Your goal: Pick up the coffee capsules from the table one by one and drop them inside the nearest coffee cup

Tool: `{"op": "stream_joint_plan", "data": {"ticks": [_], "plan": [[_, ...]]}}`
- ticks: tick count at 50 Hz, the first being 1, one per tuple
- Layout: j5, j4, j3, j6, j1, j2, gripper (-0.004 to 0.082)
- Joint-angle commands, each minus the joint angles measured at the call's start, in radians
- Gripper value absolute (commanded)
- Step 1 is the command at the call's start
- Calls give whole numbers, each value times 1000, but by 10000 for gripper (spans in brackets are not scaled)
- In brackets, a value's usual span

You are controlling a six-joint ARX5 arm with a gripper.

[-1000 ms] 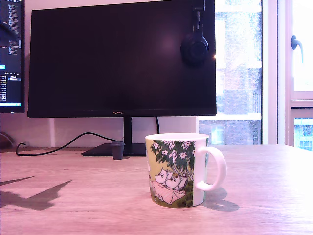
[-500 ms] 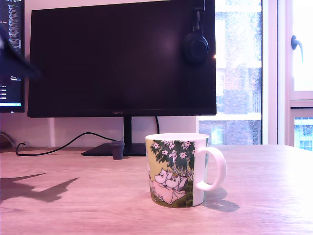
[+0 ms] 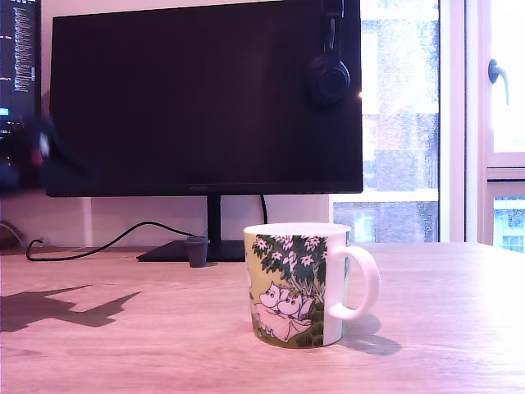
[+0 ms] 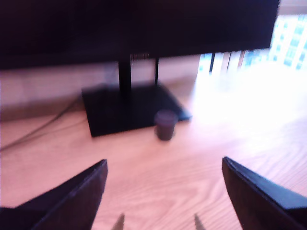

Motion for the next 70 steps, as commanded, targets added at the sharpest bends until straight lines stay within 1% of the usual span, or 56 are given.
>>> {"op": "stream_joint_plan", "data": {"ticks": [1, 7, 13, 34, 38, 47, 55, 56, 59, 60, 61, 70], "plan": [[5, 64, -20, 8, -3, 47, 693], [8, 153, -14, 8, -3, 142, 693], [17, 203, 13, 8, -3, 223, 693], [33, 206, 186, 8, -55, 431, 693], [35, 174, 219, 8, -61, 448, 693], [32, 37, 288, 8, -63, 451, 693], [31, -69, 350, 9, -80, 458, 693], [31, -78, 356, 16, -83, 458, 693], [31, -85, 373, 21, -93, 470, 693], [31, -83, 377, 40, -95, 472, 693], [30, -81, 382, 43, -98, 474, 693], [31, -84, 435, 53, -115, 528, 693]]}}
